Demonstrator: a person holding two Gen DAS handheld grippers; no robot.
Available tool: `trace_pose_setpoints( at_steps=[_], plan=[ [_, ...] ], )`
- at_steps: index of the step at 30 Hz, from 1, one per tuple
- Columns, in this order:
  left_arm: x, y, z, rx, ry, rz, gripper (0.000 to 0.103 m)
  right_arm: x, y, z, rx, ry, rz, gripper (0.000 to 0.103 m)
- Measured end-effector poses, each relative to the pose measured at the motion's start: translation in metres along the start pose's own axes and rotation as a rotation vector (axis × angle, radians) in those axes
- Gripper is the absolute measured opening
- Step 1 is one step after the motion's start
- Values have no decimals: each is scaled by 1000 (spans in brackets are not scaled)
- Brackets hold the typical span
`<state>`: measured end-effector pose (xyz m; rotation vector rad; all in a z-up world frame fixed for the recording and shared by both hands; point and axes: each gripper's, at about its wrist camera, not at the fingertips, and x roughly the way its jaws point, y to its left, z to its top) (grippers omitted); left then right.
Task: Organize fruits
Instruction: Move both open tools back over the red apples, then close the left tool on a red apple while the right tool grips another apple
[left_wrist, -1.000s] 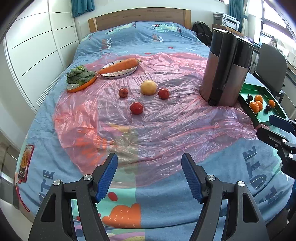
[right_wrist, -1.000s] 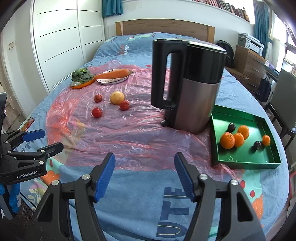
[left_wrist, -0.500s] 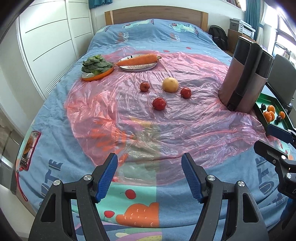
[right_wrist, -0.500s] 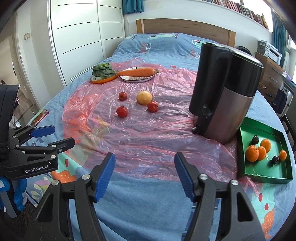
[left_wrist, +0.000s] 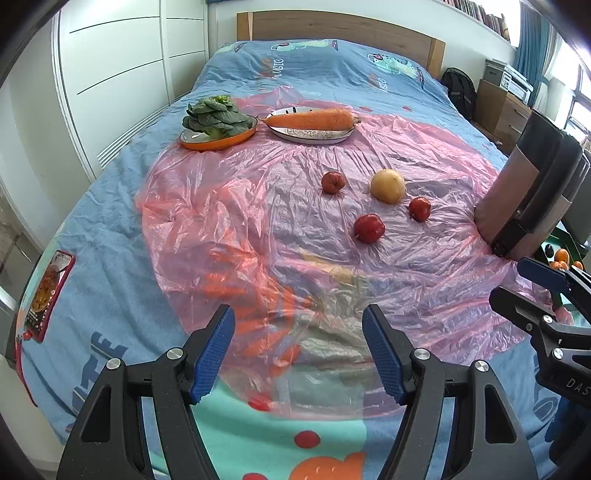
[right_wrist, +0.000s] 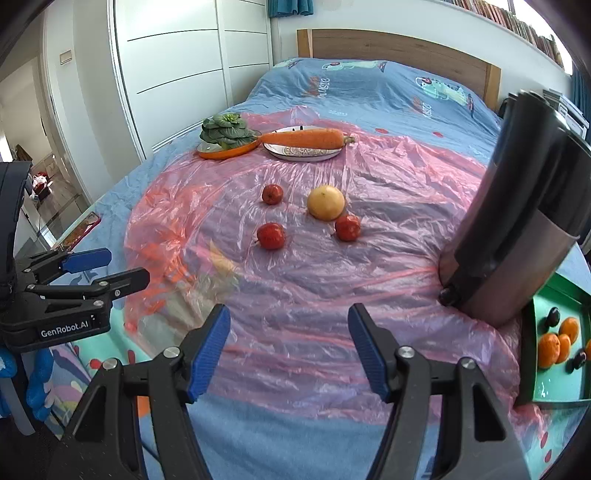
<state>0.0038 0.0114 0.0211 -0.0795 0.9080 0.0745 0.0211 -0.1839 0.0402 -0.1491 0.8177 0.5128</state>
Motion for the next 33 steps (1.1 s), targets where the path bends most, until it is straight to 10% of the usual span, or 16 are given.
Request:
trace_pose_setpoints(
  at_steps=[19, 33],
  plan=[
    [100, -47, 52, 0, 2, -127, 66, 123, -66, 58, 54, 20, -31, 102],
    [132, -57, 54, 19, 23, -151, 46, 168, -73, 59, 47, 73, 2, 56]
  ],
)
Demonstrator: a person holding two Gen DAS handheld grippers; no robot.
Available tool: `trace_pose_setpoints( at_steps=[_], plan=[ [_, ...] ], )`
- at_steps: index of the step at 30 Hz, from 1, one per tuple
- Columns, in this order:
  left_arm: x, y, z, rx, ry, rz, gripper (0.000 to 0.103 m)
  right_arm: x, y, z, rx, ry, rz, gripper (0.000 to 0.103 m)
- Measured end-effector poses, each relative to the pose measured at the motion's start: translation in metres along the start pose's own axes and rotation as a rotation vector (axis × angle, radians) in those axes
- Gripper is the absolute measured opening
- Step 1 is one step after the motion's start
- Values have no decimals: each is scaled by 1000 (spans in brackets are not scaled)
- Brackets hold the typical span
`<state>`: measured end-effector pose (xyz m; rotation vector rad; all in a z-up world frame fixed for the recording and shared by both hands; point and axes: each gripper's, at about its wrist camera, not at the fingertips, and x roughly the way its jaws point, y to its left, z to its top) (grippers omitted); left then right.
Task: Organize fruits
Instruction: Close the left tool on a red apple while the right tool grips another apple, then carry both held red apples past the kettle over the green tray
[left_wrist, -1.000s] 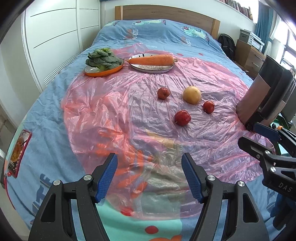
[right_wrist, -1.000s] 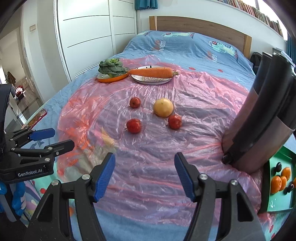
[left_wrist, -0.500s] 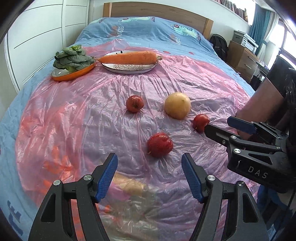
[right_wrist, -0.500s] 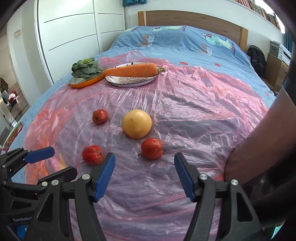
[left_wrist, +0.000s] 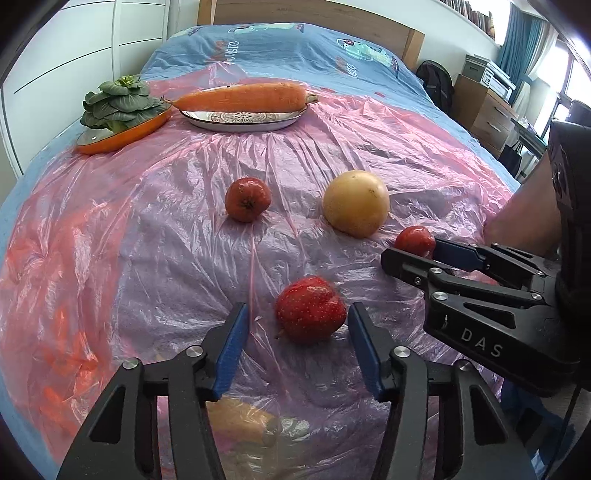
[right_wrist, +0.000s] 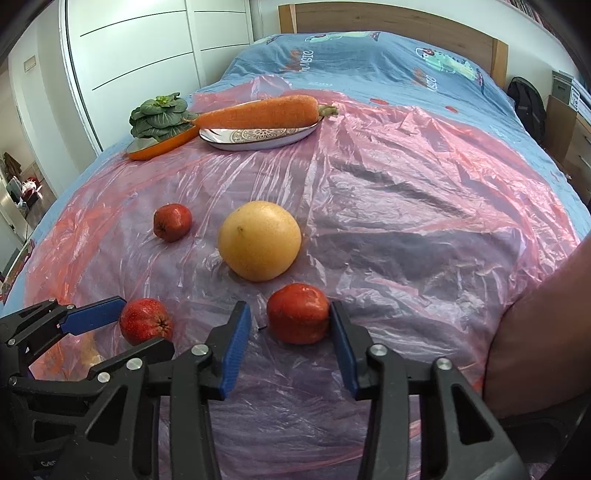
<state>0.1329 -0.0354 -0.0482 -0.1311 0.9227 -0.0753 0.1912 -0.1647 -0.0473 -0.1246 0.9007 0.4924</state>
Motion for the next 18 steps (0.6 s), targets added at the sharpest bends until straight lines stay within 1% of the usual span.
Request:
trace_pose_setpoints(
  at_steps=[1, 2, 6, 8, 12, 18],
  plan=[
    [1, 0, 0, 2, 1, 1, 44, 0, 0, 0, 1, -1, 1, 53],
    [2, 0, 0, 3, 1, 1, 41, 1, 0, 0, 0, 1, 4, 46],
    [4, 0, 0, 11, -3, 4, 36, 2, 1, -1, -10, 5, 11, 46],
    [5, -1, -1, 23, -7, 10, 32, 3, 1, -2, -15, 8, 10, 46],
    [6, -1, -1, 32, -21, 8, 32, 6, 1, -3, -21, 19, 7, 46],
    [6, 0, 1, 27, -34, -16, 32, 8, 5, -2, -42, 37, -18, 46]
  ],
)
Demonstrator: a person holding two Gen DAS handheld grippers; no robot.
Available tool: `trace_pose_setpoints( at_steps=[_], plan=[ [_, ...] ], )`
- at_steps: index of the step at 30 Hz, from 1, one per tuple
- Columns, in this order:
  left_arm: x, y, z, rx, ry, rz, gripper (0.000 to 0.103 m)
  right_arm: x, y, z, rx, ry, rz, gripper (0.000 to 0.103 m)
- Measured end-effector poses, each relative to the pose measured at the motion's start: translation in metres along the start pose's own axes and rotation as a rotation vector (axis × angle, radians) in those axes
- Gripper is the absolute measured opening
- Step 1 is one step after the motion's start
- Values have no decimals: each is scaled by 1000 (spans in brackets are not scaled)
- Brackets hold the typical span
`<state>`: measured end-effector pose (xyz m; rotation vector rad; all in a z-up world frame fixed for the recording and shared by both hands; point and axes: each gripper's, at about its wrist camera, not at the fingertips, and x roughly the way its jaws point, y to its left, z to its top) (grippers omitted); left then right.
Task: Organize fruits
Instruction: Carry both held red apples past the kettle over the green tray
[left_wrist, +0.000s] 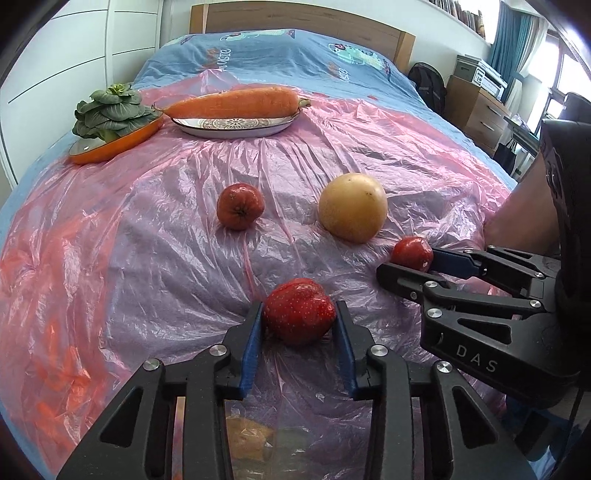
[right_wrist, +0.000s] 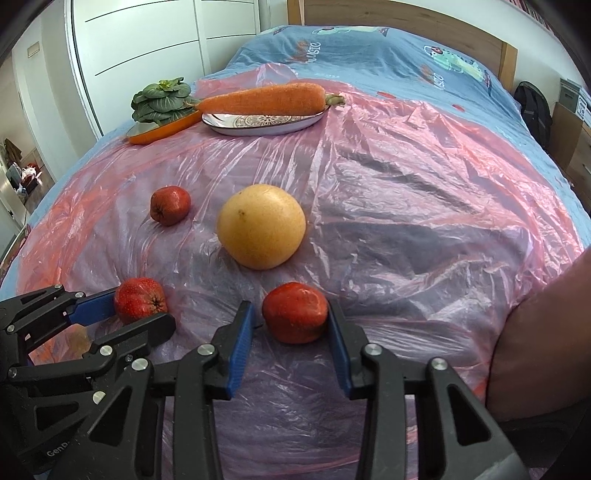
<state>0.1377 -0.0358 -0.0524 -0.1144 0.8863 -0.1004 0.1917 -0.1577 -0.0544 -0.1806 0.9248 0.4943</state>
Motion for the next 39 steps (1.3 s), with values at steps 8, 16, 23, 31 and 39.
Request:
trace_pose_setpoints(
  at_steps=[8, 16, 23, 31, 39],
  plan=[
    [-2, 3, 0, -8, 4, -24, 32, 2, 9, 2, -23, 36, -53, 44],
    [-4, 4, 2, -23, 8, -48, 31, 3, 15, 6, -28, 70, -93, 44],
    [-5, 6, 2, -45, 14, -68, 31, 2, 16, 8, -16, 78, -107, 44],
    [-8, 10, 4, -66, 3, -69, 31, -3, 18, 7, -19, 75, -101, 44],
    [-7, 14, 4, -92, 4, -82, 31, -11, 18, -1, -3, 46, -67, 44]
  ],
)
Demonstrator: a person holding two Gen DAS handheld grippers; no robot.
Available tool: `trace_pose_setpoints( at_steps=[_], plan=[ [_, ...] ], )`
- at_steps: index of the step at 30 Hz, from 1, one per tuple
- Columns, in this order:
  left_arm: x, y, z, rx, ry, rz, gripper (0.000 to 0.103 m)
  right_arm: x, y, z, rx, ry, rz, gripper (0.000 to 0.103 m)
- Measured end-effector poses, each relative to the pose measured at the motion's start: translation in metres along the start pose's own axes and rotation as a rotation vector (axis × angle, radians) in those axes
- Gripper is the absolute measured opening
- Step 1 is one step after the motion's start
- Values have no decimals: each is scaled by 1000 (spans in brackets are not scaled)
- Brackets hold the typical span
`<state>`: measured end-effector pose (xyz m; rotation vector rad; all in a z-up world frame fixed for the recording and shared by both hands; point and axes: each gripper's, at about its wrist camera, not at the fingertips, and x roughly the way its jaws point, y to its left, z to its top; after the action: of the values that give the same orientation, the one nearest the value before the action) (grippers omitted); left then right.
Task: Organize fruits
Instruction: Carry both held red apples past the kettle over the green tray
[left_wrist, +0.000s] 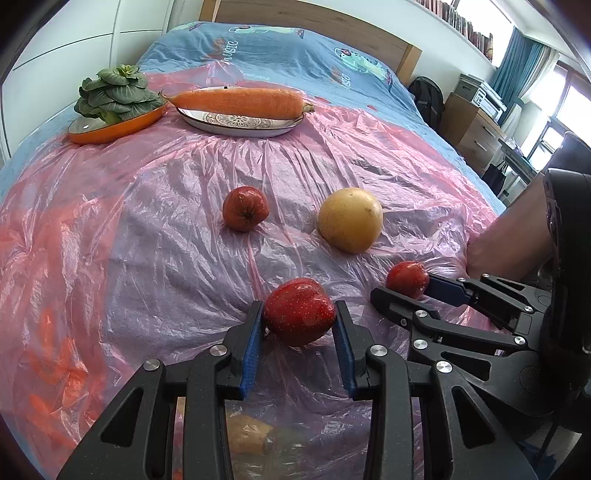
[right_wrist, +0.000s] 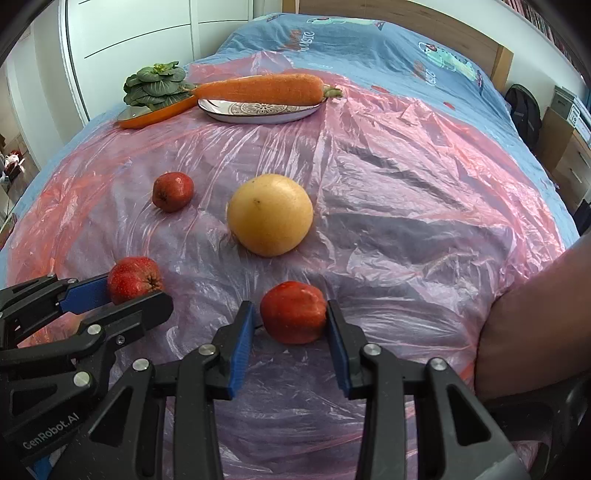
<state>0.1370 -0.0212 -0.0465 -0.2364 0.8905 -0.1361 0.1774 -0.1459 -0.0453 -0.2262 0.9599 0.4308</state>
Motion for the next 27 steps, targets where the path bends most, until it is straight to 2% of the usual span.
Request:
trace_pose_setpoints(
  at_steps=[13, 27],
  plan=[
    [0, 1, -1, -11, -11, 12, 31, -18, -2, -10, 5, -41, 49, 44],
    [-17, 7, -4, -47, -47, 40, 31, -44, 11, -31, -41, -39, 98, 44]
  ],
)
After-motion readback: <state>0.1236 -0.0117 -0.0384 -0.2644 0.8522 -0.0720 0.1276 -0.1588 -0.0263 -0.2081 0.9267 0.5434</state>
